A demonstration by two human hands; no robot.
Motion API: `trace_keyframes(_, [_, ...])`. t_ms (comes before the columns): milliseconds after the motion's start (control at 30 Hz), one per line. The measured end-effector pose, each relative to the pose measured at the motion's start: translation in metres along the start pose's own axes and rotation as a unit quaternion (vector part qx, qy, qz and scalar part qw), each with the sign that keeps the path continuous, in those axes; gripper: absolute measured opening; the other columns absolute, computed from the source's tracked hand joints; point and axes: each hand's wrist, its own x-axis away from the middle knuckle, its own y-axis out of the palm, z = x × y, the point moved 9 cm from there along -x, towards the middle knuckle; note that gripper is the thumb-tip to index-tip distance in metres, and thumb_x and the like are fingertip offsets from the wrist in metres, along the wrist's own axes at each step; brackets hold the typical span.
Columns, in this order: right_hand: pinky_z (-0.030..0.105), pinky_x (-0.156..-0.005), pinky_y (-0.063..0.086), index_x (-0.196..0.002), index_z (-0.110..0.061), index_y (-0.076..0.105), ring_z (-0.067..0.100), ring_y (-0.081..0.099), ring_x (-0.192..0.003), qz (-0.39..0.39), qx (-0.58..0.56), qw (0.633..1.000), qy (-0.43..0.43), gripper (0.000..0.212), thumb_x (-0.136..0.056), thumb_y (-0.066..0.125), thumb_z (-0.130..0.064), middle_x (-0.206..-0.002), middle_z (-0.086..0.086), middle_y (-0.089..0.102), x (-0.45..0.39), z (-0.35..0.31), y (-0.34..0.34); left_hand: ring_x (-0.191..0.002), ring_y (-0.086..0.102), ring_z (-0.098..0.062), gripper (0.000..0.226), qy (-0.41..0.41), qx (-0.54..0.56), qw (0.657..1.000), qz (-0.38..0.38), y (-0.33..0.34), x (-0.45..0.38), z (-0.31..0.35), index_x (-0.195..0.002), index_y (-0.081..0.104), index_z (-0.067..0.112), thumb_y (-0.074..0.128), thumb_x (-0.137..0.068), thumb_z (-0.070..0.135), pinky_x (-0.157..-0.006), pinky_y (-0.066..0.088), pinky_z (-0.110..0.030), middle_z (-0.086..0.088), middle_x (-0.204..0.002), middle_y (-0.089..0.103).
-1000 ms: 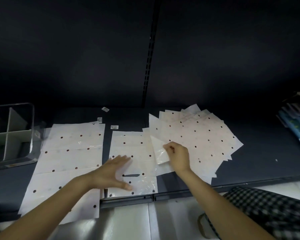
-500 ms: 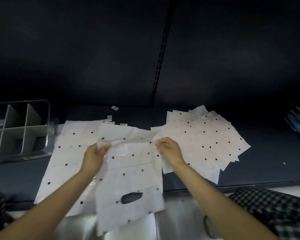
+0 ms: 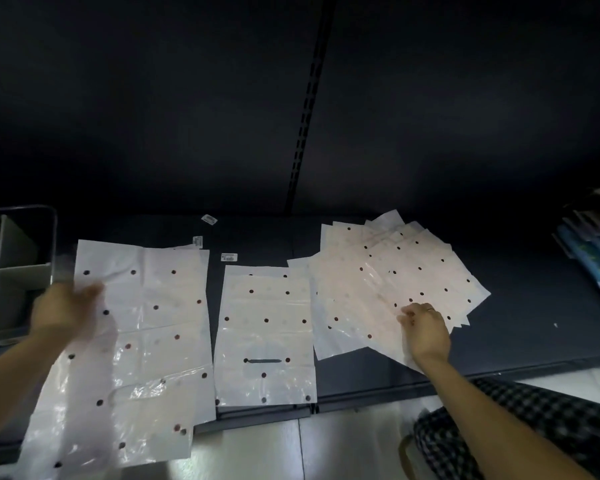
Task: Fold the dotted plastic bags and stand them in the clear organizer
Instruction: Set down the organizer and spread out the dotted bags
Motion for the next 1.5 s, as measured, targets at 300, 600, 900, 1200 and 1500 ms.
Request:
trace_keyframes(300, [0.027, -0.057, 0.036, -0.077, -0.006, 0.063, 0.019, 0.052, -0.065, -0.051, -0.147, 0.986, -0.058, 0.025, -0.092, 0.059, -0.025, -0.069, 0.004, 0.060, 0.018, -0.085, 0.009, -0.128, 0.041, -0.036, 0.055, 0.274, 0.038, 0.961, 0.011, 0.020, 0.080, 0.101, -0.135, 0.045, 0.005, 0.068, -0.085, 0.011, -0.100, 0.038, -0.047, -0.015, -0.143, 0.041])
trace_keyframes(600, [0.016, -0.043, 0.044, -0.067, -0.008, 0.045, 0.005, 0.055, -0.040, -0.291, -0.512, 0.806, 0.060, 0.028, -0.092, 0.056, -0.004, -0.059, 0.004, 0.055, 0.081, -0.180, 0.041, -0.125, 0.044, -0.007, 0.084, 0.126, 0.241, 0.831, -0.486, 0.132, 0.223, 0.137, -0.142, 0.027, 0.035, 0.062, -0.071, 0.064, -0.092, 0.043, -0.017, 0.012, -0.141, 0.038])
trace_keyframes(900, [0.035, -0.102, 0.035, -0.101, -0.007, 0.056, 0.019, 0.047, -0.118, -0.320, -0.140, 0.832, -0.431, 0.011, -0.095, 0.048, -0.012, -0.119, 0.006, 0.058, 0.156, -0.257, 0.023, -0.112, 0.060, -0.038, 0.095, -0.161, 0.480, 0.655, -0.560, 0.128, 0.205, 0.123, -0.127, 0.054, 0.011, 0.034, -0.070, 0.083, -0.085, 0.053, -0.052, -0.018, -0.123, 0.062])
trace_keyframes(1200, [0.049, -0.115, 0.010, -0.118, -0.017, 0.052, 0.019, 0.030, -0.135, -0.340, 0.116, 0.795, -0.488, 0.026, -0.094, 0.044, -0.011, -0.133, 0.004, 0.051, 0.189, -0.228, 0.071, -0.094, 0.060, -0.035, 0.035, -0.128, 0.310, 0.876, -0.348, 0.122, 0.165, 0.072, -0.121, 0.054, -0.001, 0.063, -0.087, 0.002, -0.076, 0.052, -0.041, -0.020, -0.107, 0.063])
trace_keyframes(1500, [0.022, -0.106, 0.026, -0.140, -0.013, 0.036, 0.018, 0.028, -0.135, -0.219, -0.180, 0.944, -0.170, 0.046, -0.099, 0.042, -0.033, -0.145, 0.003, 0.035, 0.110, -0.173, 0.061, -0.115, 0.053, -0.031, 0.046, -0.012, 0.221, 0.936, -0.274, 0.126, 0.147, 0.091, -0.131, 0.045, 0.007, 0.061, -0.088, 0.004, -0.102, 0.041, -0.043, -0.010, -0.123, 0.056])
